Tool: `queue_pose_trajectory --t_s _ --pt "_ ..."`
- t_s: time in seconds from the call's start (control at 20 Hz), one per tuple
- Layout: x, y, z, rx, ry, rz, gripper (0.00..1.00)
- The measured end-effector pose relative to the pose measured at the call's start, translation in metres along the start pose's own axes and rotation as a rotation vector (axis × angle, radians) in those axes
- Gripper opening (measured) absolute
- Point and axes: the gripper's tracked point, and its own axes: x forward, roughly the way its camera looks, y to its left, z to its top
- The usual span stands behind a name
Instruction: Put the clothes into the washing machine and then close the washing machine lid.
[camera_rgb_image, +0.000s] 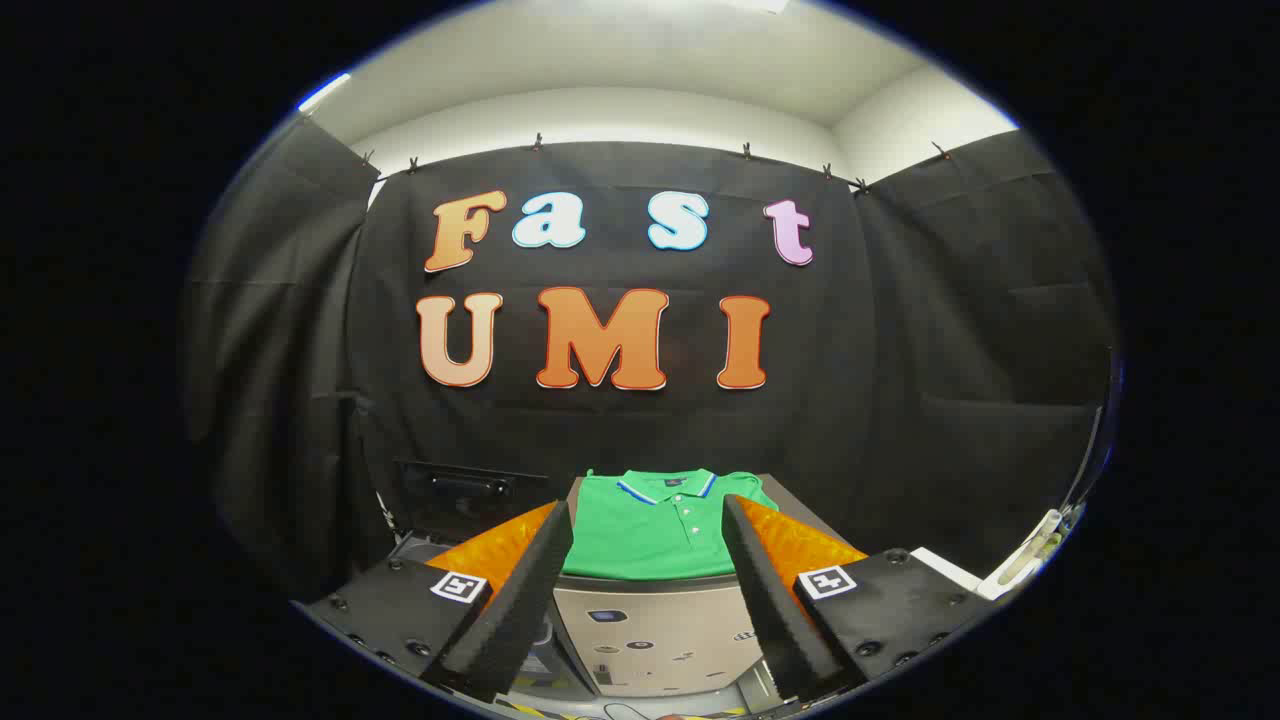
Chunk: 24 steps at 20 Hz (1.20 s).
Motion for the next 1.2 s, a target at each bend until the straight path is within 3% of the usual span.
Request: queue_pose_trajectory --t_s 1.2 --pt "-0.001 0.005 0.023 -0.037 -0.032 -0.017 0.97"
